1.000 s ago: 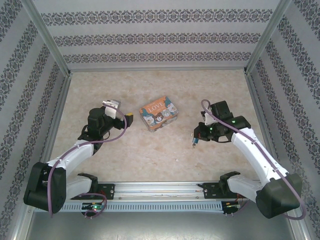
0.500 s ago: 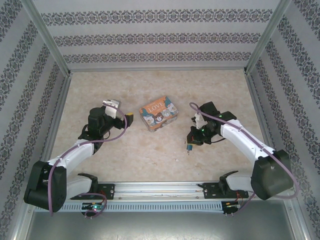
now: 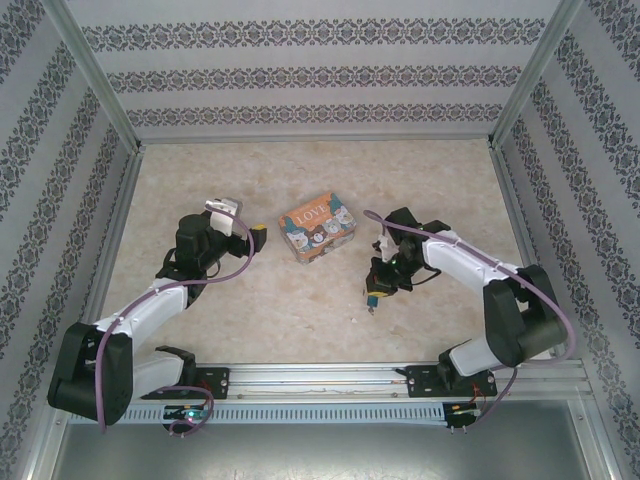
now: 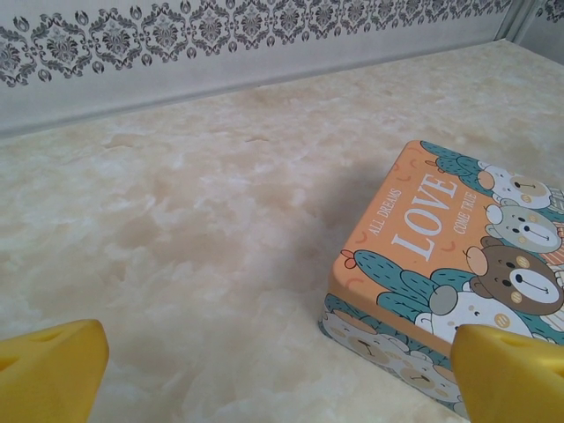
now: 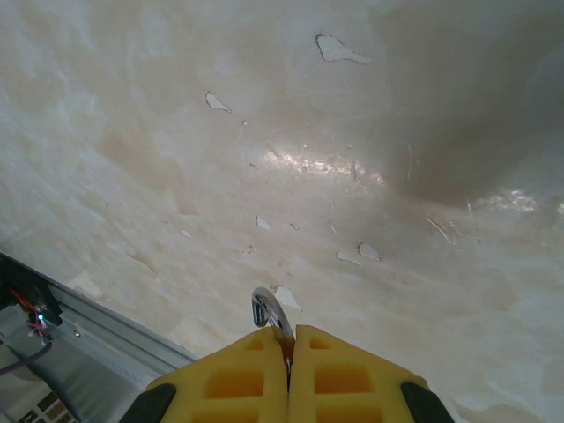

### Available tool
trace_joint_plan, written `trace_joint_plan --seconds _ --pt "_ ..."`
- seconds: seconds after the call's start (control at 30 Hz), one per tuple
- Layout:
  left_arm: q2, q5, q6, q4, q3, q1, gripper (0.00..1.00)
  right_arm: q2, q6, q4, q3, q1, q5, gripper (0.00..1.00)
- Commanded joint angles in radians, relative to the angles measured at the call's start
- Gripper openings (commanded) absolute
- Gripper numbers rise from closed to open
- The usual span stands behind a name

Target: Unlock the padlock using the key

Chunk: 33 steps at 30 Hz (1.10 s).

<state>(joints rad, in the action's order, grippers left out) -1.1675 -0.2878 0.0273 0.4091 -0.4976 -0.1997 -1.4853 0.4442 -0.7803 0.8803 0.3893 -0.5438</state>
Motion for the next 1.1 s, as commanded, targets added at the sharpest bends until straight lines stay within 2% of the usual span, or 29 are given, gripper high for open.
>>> trace_joint_plan --seconds 0.0,0.73,1.07 --pt "0.026 -0.012 0.026 0.02 -0.031 0.012 0.99 -0.029 0.014 0.021 0.006 0.014 -0.015 0.0" --pt "0.029 -0.008 0.039 0.012 -0.033 0.011 0.99 -0.156 0.012 0.076 0.017 0.029 -0.016 0.01" --pt "0.026 -0.01 0.037 0.013 -0.033 0.011 0.99 -0.174 0.01 0.078 0.017 0.031 -0.005 0.13"
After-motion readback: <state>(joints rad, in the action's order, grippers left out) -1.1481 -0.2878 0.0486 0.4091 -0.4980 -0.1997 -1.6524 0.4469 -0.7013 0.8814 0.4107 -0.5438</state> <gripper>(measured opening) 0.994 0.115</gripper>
